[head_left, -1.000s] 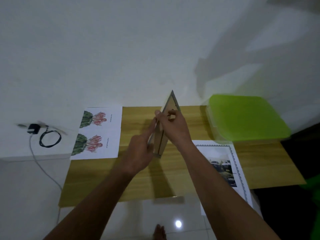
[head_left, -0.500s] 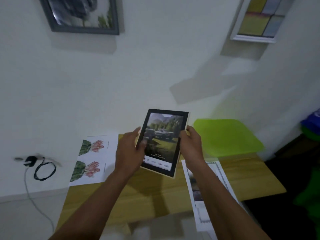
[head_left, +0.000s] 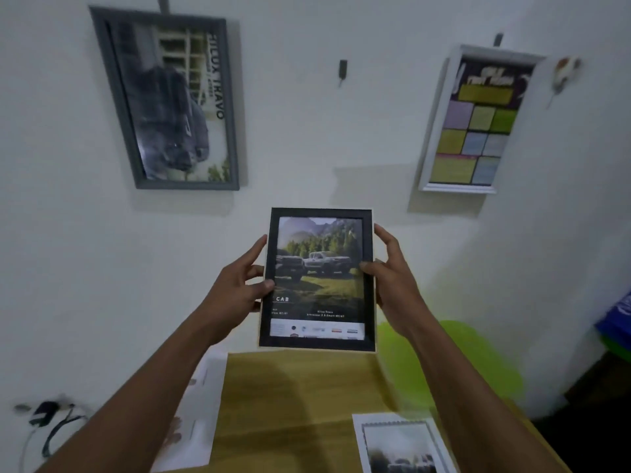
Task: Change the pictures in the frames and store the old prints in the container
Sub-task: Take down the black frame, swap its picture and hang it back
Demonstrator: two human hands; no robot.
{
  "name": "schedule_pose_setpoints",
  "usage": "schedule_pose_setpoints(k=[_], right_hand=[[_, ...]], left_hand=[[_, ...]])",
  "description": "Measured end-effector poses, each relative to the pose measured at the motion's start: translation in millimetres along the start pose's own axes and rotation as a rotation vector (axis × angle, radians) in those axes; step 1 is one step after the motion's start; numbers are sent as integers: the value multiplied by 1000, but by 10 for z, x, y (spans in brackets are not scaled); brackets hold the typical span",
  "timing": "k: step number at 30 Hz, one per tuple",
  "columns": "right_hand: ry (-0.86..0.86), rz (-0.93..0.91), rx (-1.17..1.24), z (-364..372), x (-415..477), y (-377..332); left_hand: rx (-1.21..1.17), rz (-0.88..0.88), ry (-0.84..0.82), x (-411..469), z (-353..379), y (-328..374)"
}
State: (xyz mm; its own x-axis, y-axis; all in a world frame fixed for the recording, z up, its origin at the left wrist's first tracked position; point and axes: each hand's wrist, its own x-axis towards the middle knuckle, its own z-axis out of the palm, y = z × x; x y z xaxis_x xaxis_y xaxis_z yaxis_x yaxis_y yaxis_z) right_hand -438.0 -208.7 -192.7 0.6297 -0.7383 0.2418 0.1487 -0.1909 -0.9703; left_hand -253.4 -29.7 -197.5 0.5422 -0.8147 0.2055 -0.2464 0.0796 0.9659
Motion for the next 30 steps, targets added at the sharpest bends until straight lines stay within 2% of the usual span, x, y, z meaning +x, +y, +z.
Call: schedule_pose_setpoints(k=[5, 12, 20, 30], right_hand=[[-97, -227, -144, -200, 526, -529], [-111, -310, -151, -457, 1226, -937], [-89, -390, -257, -464, 1909, -1153], [9, -425, -318, -414, 2439, -1220]], left_hand=[[69, 153, 123, 442, 126, 635], [206, 267, 187, 1080, 330, 1169], [233, 311, 312, 1618, 385, 1305], [216, 378, 292, 2331, 253, 1319]])
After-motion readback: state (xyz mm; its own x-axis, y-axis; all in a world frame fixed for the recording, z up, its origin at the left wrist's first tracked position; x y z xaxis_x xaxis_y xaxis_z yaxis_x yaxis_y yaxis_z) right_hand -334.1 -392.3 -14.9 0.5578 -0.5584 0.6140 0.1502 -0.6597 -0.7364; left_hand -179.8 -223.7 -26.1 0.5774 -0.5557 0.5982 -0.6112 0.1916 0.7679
